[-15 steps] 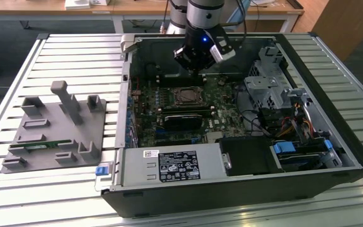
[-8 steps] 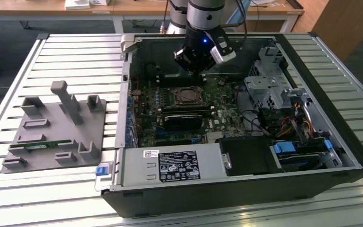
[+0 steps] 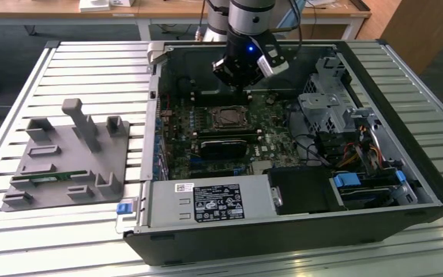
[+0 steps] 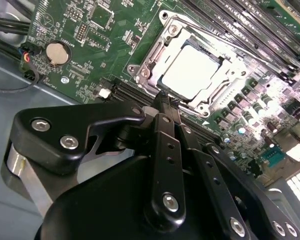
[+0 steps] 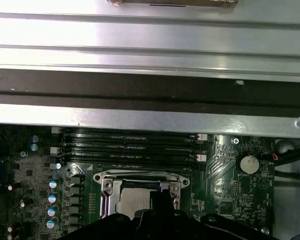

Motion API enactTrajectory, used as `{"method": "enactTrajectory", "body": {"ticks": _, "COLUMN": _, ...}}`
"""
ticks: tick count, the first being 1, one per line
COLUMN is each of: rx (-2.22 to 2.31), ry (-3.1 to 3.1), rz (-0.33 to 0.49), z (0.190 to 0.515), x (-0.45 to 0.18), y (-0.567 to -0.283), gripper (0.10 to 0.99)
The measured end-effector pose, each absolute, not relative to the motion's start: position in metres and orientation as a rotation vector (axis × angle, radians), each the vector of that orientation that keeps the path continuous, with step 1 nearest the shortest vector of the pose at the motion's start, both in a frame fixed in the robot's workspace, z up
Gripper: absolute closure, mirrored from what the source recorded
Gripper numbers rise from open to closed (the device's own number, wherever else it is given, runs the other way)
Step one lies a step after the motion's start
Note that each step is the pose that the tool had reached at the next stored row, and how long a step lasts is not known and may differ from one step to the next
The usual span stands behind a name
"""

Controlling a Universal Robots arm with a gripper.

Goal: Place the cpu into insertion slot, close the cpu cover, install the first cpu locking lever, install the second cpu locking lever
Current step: 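Install the second cpu locking lever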

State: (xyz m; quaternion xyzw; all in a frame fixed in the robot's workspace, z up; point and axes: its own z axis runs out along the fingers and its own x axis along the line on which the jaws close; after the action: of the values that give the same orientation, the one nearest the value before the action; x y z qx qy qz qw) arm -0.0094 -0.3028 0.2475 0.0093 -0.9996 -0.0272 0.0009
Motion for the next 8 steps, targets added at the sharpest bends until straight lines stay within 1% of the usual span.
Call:
{"method": "enactTrajectory", "body": {"ticks": 4, "rx": 0.029, "ry": -3.138, "rz": -0.085, "z": 0.260, "x": -0.009, "y": -0.303, "gripper": 0.980}}
{"method": "enactTrajectory", "body": {"ticks": 8, "rx": 0.029, "ry": -3.138, "rz": -0.086, "z": 0.262, "x": -0.010, "y": -0.306, "gripper": 0.980}}
